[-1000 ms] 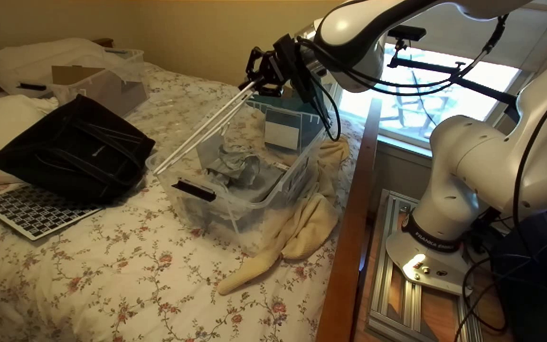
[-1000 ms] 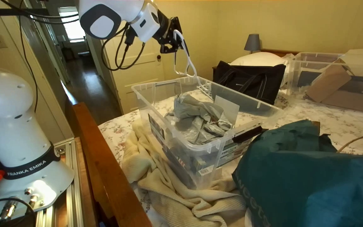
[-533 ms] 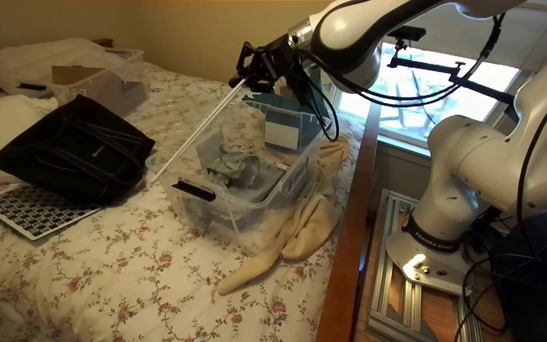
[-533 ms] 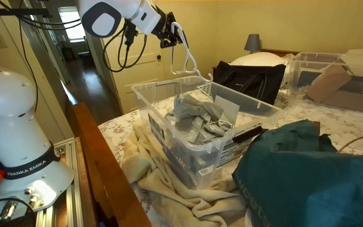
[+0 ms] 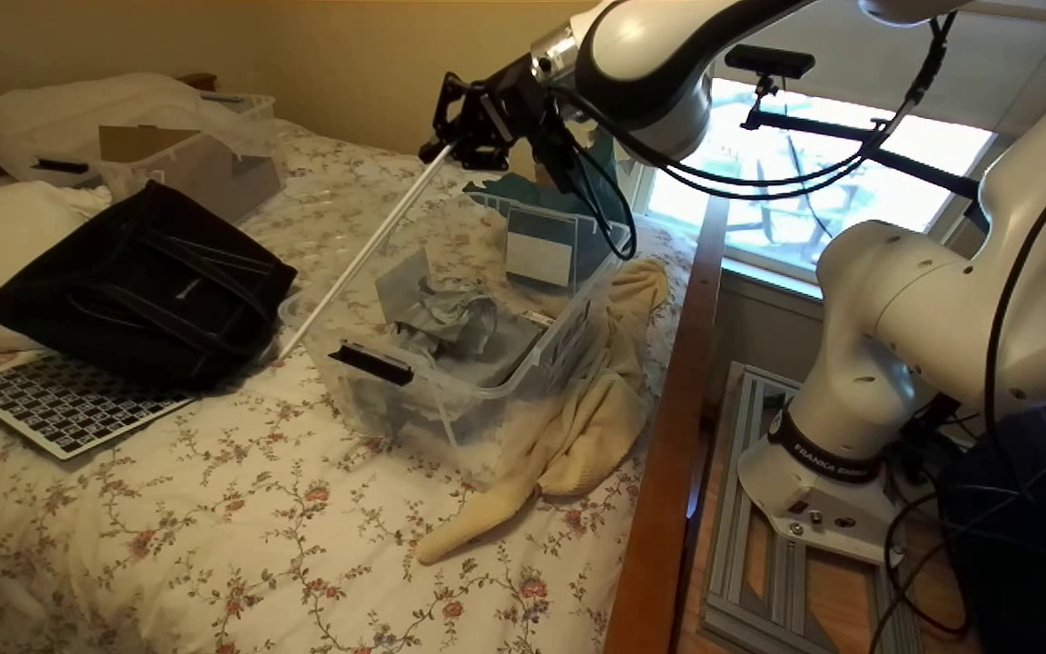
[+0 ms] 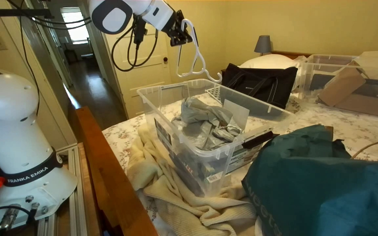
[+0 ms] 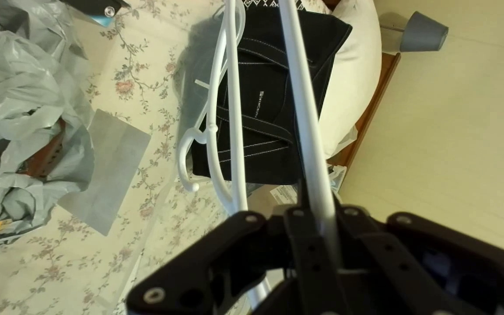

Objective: Remove the white hanger from the clear container and put it on the bed.

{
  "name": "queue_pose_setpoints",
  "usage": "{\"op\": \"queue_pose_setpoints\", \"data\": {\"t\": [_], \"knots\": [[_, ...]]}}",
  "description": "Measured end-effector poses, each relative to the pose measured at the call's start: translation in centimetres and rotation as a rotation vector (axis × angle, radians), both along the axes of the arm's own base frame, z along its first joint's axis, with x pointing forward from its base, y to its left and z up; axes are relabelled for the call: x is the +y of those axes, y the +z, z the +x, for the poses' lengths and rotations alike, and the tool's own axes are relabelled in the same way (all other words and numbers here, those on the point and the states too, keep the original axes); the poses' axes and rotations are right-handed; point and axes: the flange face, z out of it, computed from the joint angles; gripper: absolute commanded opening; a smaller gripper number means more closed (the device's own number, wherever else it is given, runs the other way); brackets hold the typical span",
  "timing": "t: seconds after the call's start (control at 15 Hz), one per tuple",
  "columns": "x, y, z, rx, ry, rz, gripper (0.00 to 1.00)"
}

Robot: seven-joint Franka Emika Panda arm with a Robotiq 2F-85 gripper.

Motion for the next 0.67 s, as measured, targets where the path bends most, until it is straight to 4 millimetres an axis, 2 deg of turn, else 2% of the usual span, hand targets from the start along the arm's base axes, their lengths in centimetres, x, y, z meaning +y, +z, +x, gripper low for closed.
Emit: {"op": "queue_pose_setpoints", "data": {"t": [0.4, 0.67], "knots": [[-0.9, 0.0, 0.4, 0.000, -0.011, 0.006, 0.01], [-1.9, 1.3, 1.8, -0.030, 0.003, 0.012, 0.01]]}}
